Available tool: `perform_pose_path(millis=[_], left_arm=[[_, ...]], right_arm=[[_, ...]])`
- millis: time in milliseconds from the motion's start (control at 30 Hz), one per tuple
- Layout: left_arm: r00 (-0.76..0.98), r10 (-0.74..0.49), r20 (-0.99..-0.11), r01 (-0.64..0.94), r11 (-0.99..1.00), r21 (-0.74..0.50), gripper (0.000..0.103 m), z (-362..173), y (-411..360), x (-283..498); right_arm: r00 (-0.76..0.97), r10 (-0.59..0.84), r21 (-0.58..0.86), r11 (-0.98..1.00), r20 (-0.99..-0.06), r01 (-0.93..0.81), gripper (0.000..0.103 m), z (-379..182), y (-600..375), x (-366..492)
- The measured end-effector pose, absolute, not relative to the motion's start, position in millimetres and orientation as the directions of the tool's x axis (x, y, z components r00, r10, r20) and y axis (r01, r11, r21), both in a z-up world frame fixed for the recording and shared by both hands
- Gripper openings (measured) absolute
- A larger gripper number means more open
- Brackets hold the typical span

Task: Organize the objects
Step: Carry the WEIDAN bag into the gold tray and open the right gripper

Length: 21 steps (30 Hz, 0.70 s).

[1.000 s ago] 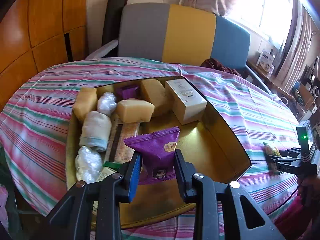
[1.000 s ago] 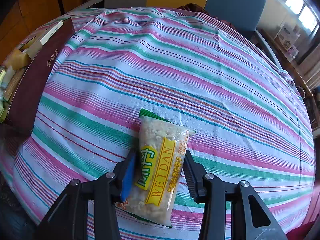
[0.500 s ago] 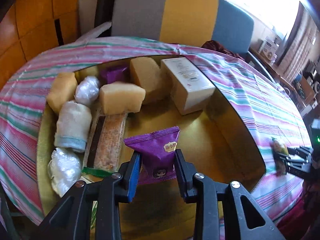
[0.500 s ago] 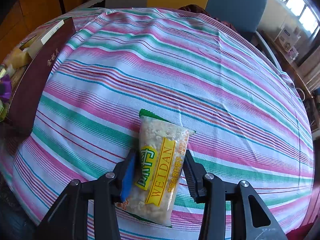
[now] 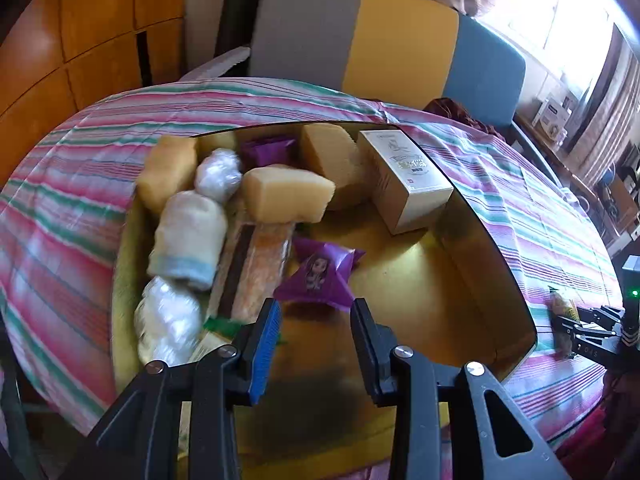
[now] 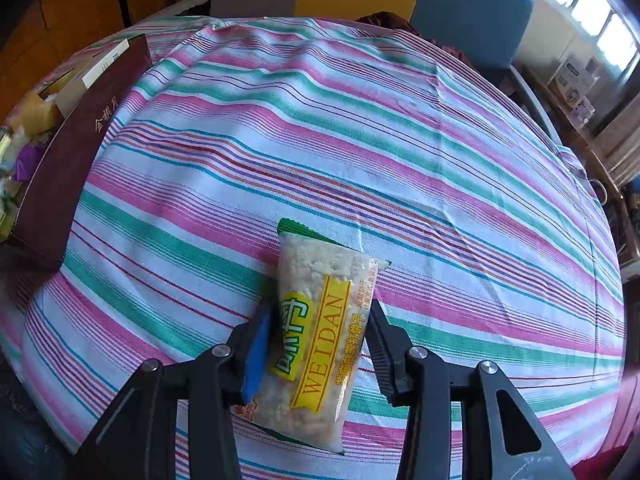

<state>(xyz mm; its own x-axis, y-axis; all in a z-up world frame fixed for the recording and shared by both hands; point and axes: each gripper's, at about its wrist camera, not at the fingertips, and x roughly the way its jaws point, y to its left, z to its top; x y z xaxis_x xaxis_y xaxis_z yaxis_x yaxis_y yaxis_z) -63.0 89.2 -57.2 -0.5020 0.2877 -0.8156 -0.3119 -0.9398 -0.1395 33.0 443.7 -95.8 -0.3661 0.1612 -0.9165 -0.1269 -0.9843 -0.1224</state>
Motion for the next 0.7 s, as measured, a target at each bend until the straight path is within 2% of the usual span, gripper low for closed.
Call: perform_pose_path(millis=[233, 400, 600, 700], left_arm=[[-0.564, 0.26, -0.784, -0.265, -0.956, -0.126, 0.037, -40.8, 66.4, -39.6], [-0.607, 0.231, -0.761, -0.225, -0.968, -0.114, 0.04, -27.6, 52.0, -35.5], [-0.631, 0.207, -0.748, -0.19, -0.976, -0.109, 0.042, -21.8, 40.2, -32.0], [-0.631, 0.196, -0.751, -0.173, -0.979, -0.111, 0.042, -22.7, 35.7, -32.0]], right_arm=[[-0.367, 0.163, -0.104, -0.979, -0.916, -0.176, 0.042, -91.2, 448.5, 30.1], [-0.451, 0.104, -0.003, -0.976, -0.886, -0.219, 0.042, -63.8, 435.6, 24.2], [-0.564, -0.045, 0.101, -0.992, -0.825, -0.07, 0.041, -24.1, 364.2, 8.0], [-0.594, -0.076, 0.077, -0.997, -0.801, 0.023, 0.042, -12.7, 321.8, -4.2]])
